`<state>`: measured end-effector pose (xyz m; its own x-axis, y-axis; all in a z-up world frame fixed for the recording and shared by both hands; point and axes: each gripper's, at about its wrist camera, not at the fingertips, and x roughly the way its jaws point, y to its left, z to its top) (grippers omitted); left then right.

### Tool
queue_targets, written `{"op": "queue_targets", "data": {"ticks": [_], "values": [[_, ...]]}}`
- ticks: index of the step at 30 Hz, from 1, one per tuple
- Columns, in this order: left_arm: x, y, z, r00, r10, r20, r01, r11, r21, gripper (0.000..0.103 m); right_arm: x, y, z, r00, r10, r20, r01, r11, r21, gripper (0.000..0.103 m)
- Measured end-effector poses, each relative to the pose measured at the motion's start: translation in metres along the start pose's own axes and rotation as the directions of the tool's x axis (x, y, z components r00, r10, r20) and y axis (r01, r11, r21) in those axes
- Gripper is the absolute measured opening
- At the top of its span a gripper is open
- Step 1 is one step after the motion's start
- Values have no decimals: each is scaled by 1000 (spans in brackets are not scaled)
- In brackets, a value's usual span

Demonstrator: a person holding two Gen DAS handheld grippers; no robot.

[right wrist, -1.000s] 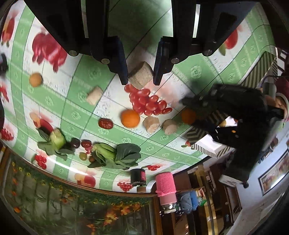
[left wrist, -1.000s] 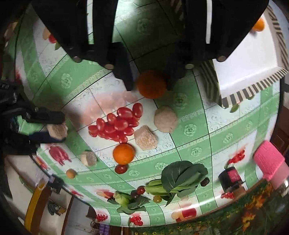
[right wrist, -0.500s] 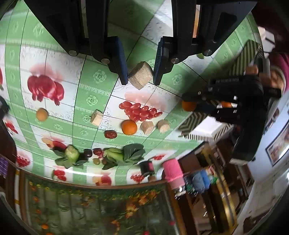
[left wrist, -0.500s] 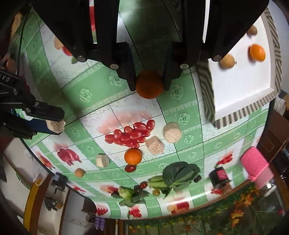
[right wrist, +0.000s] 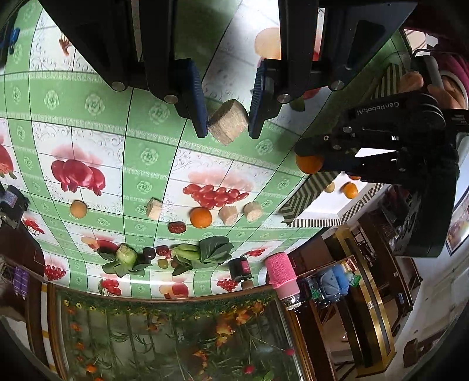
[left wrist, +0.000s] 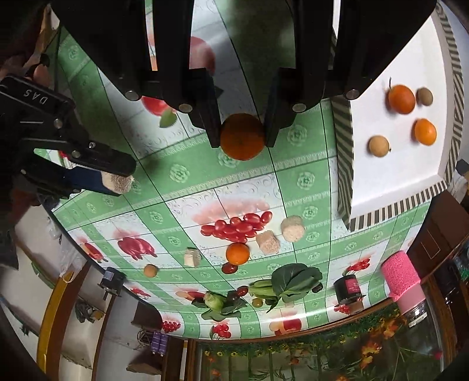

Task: Organize fruits
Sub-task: 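Carry the cube and orange into the white tray and open both grippers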

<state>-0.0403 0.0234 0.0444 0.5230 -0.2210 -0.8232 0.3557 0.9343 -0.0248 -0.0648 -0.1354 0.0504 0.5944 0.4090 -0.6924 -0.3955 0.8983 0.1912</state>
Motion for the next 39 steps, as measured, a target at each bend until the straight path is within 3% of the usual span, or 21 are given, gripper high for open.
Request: {"op": "queue_targets", "data": {"ticks": [6,26,39], "values": [[-9,5,-12,1000,-23,0,23,999,-35,26,-3,11,-5,1000,4,-6,-4,1000,-13,29],[-42,47,-36,993,108,55,-102,990,-98,26,6,68,0,998,63,-23,-65,993,-97,29],[-57,92,-54,982,184,49,-173,970,-173,26,24,114,13,992,120,-47,-127,977,-173,29]]}}
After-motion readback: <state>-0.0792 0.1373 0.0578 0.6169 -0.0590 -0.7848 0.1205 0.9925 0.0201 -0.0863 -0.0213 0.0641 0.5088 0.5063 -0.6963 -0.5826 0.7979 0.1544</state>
